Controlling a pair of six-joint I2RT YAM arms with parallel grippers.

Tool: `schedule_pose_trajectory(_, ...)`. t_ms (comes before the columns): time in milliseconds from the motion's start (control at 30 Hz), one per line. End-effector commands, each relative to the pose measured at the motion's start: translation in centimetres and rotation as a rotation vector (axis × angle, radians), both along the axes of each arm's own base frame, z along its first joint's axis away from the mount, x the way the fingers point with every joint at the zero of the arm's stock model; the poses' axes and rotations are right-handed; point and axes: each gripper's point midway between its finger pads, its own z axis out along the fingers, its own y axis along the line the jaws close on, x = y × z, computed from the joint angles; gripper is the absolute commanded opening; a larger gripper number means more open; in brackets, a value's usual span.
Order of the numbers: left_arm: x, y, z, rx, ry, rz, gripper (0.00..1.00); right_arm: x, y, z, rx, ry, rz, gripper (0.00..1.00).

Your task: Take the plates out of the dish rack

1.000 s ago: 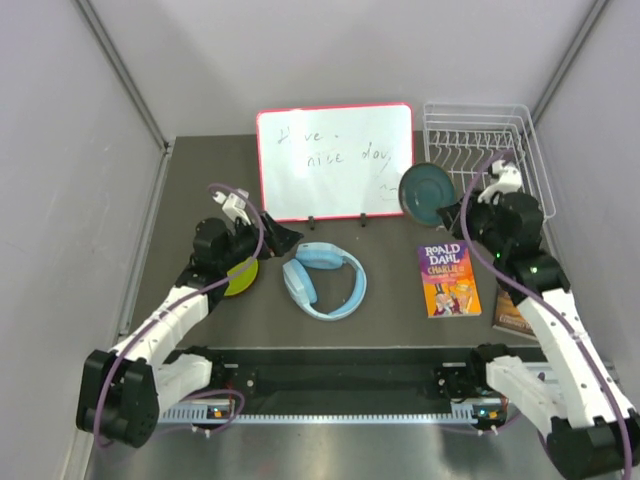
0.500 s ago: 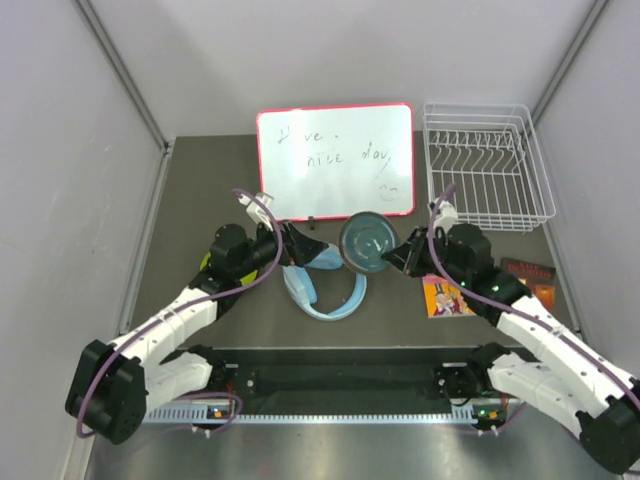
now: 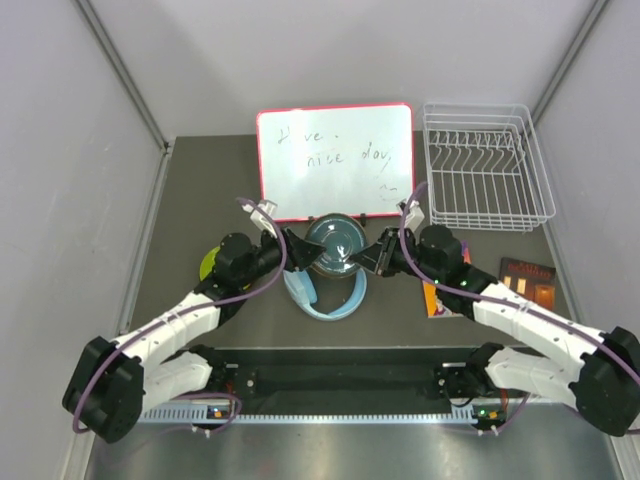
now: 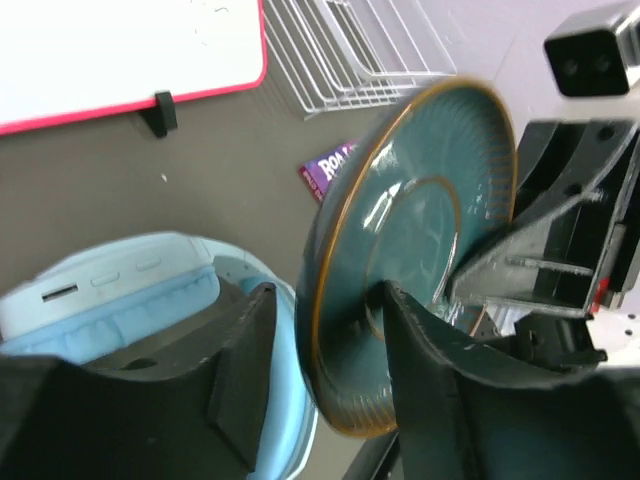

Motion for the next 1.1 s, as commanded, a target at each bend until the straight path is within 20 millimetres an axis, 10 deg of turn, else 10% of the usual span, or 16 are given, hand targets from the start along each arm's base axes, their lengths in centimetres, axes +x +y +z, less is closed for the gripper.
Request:
schedule_pose_trajectory(0,-0.5,0.0,1.3,-0.050,-0.069,-0.008,0.42,-0.5,2.3,6.8,0.207,-0.149,0.094,0.00)
schedule_pose_trajectory(167,-0.7,-0.3,1.6,-0.076,-0.073,-0.024,0.00,-0.5,3.1,6.5,0.228,-0.132,0.124,0.00)
schedule_pose_trajectory(267,-0.7,-0.2,1.9,-0.070,-0.088,-0.020,0.00,-0.5,3.1,6.4,0.223,-0.135,0.124,0.00)
schedule_pose_trajectory(400,-0.4,0.7,2.2,-0.052,-0.104,0.034,0.00,-0.5,3.0,6.4,0.217,-0.137,0.122,0.30)
schedule_pose_trajectory(800,4.1,14.0,2.5,0.146,-0.063,0.659,0.00,2.0,-4.1,4.5,-0.071,-0.149,-0.215,0.61)
schedule_pose_trajectory(1067,3.0,22.0,-3.0,0.241,0.108,0.968,0.00,1.1,-7.2,4.5,-0.115,-0.172,-0.276,0.63)
